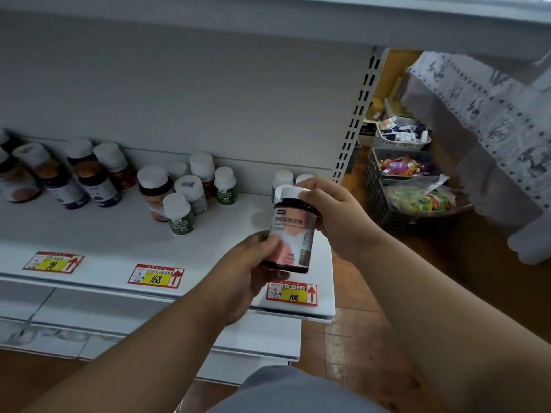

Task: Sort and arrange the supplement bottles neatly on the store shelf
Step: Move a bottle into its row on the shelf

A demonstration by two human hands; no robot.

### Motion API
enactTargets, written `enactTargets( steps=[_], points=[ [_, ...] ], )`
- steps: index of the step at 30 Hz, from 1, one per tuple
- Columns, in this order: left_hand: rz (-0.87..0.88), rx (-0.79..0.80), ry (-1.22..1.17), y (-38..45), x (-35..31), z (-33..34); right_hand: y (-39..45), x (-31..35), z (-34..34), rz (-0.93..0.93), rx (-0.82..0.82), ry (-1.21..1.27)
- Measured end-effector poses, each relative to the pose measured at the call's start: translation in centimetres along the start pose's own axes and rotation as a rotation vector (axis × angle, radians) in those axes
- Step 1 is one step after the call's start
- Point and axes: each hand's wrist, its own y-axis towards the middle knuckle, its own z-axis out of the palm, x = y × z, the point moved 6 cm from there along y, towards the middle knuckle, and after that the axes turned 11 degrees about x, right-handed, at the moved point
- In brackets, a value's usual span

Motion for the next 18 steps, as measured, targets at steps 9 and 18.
enactTargets(
  steps=[9, 18],
  points=[
    [0.061, -0.065, 0.103, -1.8, -0.1, -2.1, 0.6, 0.2, 2.6, -0.006, 0.055, 0.052],
    [0.069, -0.185, 0.410, -8.5, -2.3, -7.7, 3.3, 2.2, 14.4, -0.152, 0.158, -0.077]
  ],
)
